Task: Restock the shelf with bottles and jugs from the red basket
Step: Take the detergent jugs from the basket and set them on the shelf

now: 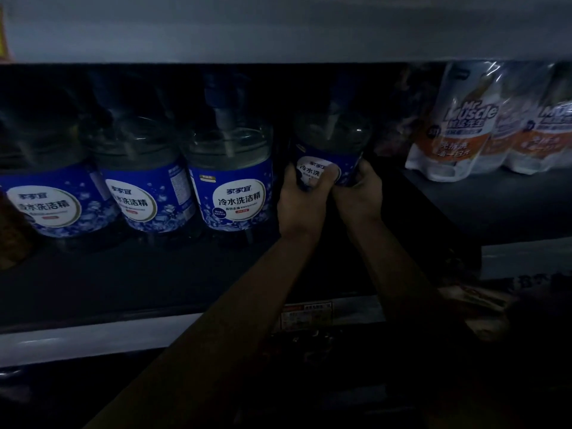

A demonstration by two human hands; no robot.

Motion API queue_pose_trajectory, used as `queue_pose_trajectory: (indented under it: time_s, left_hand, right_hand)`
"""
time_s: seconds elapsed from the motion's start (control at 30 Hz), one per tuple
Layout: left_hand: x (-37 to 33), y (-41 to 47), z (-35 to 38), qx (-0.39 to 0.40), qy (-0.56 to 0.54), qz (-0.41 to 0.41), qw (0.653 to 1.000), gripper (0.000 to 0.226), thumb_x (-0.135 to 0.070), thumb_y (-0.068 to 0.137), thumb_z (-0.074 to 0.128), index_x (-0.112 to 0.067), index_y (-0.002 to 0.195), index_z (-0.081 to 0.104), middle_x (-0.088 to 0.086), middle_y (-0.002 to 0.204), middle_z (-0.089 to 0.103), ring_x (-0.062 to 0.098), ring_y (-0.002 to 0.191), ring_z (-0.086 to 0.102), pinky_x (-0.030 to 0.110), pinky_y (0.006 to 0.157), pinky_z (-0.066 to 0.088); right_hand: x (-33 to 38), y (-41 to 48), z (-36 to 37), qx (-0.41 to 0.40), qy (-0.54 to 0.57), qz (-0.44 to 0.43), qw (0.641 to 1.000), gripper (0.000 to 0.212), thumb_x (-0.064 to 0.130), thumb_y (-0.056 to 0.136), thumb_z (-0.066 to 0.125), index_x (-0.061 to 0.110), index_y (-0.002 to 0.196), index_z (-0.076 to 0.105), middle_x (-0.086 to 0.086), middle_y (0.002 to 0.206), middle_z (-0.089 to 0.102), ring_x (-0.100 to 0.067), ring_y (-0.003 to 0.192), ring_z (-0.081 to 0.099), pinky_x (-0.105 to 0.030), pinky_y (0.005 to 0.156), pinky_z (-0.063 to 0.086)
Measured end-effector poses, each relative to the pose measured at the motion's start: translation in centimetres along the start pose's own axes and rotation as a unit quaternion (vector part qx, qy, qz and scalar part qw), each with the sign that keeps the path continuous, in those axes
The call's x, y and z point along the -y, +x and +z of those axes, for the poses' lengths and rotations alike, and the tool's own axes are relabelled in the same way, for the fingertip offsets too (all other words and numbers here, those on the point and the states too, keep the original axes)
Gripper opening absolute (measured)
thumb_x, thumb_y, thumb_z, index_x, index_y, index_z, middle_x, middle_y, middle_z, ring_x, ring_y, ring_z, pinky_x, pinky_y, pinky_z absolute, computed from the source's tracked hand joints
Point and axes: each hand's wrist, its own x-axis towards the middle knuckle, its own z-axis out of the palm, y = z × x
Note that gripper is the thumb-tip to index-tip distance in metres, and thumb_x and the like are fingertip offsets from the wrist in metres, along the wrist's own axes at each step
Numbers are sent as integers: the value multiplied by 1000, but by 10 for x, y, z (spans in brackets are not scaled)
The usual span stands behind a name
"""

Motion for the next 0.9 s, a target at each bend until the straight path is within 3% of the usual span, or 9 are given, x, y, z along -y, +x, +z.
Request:
queue_pose_trajectory:
  time_s: [0.1,0.23,0.37,0.53,0.73,0.9]
  left_hand:
    - [6,1,1,-8,43,9,999,84,-49,90,77,-26,160,36,-2,150,58,17,132,58,38,110,51]
    - [11,0,0,-4,90,8,996,99,-66,77,69,-34,162,29,-1,153,56,20,137,56,44,111,51]
    - [11,-3,-1,12,111,21,994,74,-43,95,68,-32,161,35,-1,153,56,19,138,54,41,112,49]
    - [4,-8,-7,18,97,1,995,73,-31,99,69,-27,162,34,0,155,54,17,141,50,40,117,45]
    - [-9,-27,-15,20,146,-14,989,60,-29,99,69,-19,155,48,5,146,61,21,133,58,36,109,51]
    - [-29,-55,-31,33,204,-31,978,60,-33,98,69,-18,153,49,5,143,63,23,131,59,33,105,51]
  right_hand:
    - [1,1,4,-15,-34,-8,999,52,26,77,86,24,125,67,7,111,75,-12,99,71,-38,91,60]
    - [-2,3,3,-9,-44,-14,999,55,24,78,86,26,130,67,11,108,74,-8,97,70,-32,88,59]
    - [-6,1,5,-16,-25,-5,1000,51,20,77,85,27,125,69,9,104,75,-8,94,71,-38,88,61]
    - [-14,-5,0,-24,-21,-1,1000,53,13,76,85,20,126,67,-1,111,74,-19,103,70,-43,90,60]
    - [-8,-25,-15,-5,-30,13,999,60,1,75,85,13,128,61,2,104,64,-25,107,65,-36,90,56]
    - [7,-44,-45,10,-79,12,997,62,6,73,87,8,129,61,-7,122,68,-21,114,64,-30,95,50]
